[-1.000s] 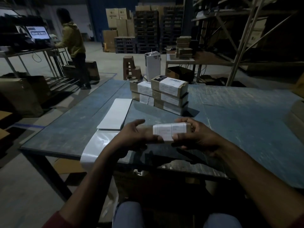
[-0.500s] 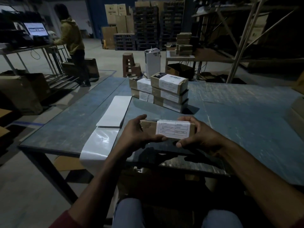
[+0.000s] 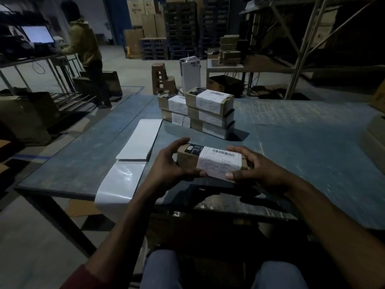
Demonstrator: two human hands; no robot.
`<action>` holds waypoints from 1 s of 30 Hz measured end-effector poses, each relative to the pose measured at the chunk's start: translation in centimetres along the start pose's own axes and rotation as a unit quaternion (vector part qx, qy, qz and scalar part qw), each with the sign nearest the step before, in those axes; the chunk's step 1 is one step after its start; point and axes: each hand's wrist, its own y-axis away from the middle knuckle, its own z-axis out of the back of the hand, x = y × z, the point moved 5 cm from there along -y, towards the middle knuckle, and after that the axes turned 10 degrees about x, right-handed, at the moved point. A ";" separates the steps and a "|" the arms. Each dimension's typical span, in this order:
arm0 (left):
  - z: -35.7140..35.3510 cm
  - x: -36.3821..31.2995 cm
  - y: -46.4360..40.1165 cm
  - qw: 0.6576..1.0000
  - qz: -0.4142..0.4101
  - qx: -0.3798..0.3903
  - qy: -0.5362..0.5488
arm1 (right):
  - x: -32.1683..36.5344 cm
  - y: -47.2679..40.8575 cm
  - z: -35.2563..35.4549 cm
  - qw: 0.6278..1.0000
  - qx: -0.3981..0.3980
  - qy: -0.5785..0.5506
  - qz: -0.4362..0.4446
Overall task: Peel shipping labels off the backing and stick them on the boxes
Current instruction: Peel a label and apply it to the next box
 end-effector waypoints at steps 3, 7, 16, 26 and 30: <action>-1.0 0.0 -0.8 0.999 -0.026 0.021 0.039 | 0.9 0.4 0.8 0.989 -0.051 0.138 0.012; -1.8 -0.1 -2.6 0.998 -0.055 0.017 0.004 | 1.2 0.9 2.7 0.976 -0.095 0.196 0.019; -4.4 2.0 -6.0 0.958 -0.025 -0.015 -0.286 | -1.5 -0.2 11.3 0.937 -0.232 0.255 -0.060; -5.4 3.7 -5.6 0.935 -0.014 -0.042 -0.353 | -3.0 -3.0 14.3 0.924 -0.266 0.235 -0.140; -5.3 3.4 -5.5 0.938 -0.020 -0.044 -0.344 | -2.5 -2.6 13.0 0.879 -0.255 0.345 -0.210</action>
